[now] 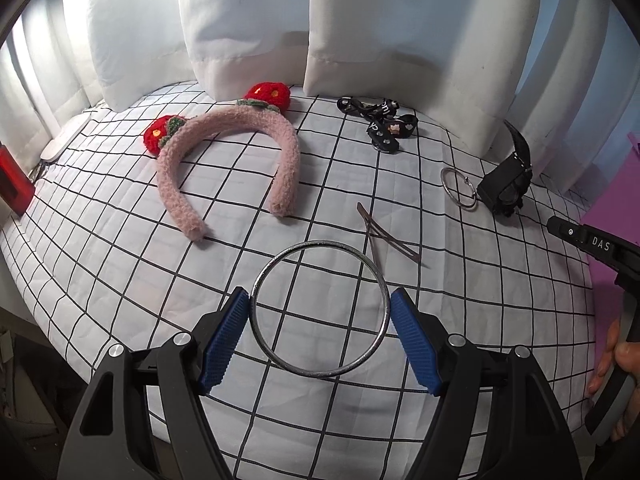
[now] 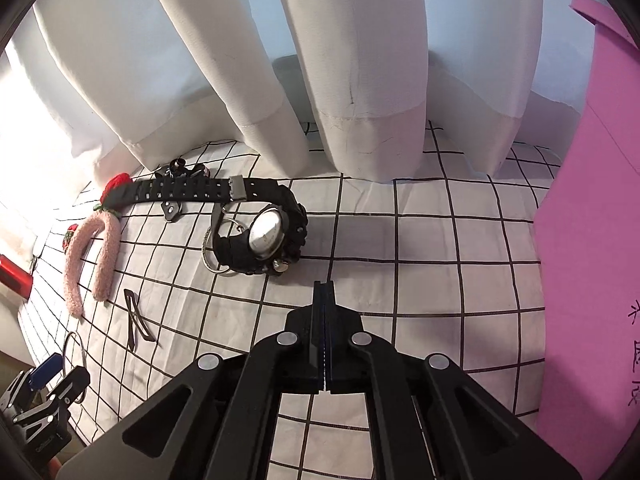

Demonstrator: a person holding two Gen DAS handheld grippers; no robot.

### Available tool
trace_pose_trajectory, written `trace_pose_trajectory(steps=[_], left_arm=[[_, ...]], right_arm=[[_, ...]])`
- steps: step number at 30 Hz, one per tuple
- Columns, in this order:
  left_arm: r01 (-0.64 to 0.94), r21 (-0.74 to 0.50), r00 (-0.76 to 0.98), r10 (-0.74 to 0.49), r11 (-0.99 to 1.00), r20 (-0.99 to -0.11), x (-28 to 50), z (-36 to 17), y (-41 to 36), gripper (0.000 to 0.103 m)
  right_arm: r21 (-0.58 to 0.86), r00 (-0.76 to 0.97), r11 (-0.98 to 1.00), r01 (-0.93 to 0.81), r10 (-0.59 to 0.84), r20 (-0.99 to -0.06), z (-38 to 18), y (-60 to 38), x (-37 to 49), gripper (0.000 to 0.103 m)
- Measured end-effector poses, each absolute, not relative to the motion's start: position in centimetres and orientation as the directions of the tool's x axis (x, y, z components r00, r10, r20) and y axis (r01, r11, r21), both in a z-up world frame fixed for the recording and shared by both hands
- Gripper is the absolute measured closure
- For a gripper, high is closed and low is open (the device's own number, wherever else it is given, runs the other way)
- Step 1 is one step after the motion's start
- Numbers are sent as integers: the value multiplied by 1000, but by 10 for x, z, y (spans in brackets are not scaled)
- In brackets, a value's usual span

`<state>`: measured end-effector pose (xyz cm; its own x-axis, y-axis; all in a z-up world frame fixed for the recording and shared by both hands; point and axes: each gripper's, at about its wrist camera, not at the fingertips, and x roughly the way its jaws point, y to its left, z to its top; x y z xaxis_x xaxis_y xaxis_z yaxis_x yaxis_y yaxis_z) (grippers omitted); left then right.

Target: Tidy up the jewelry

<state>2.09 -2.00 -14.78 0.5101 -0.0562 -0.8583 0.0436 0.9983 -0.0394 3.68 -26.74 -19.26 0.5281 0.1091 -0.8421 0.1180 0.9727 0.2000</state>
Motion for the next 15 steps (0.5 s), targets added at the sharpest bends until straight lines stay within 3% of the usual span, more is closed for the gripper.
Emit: trace_pose_trajectory(steps=[3, 6, 15], left_arm=[[49, -40, 507, -59, 998, -860, 21, -148, -20, 33], [42, -41, 502, -56, 998, -863, 22, -149, -17, 33], [17, -39, 491, -42, 999, -870, 22, -154, -4, 33]], right_arm=[[208, 506, 971, 121, 121, -854, -197, -261, 43, 99], [246, 499, 959, 138, 147, -854, -202, -259, 44, 59], [274, 489, 952, 139, 175, -854, -211, -245, 60, 49]])
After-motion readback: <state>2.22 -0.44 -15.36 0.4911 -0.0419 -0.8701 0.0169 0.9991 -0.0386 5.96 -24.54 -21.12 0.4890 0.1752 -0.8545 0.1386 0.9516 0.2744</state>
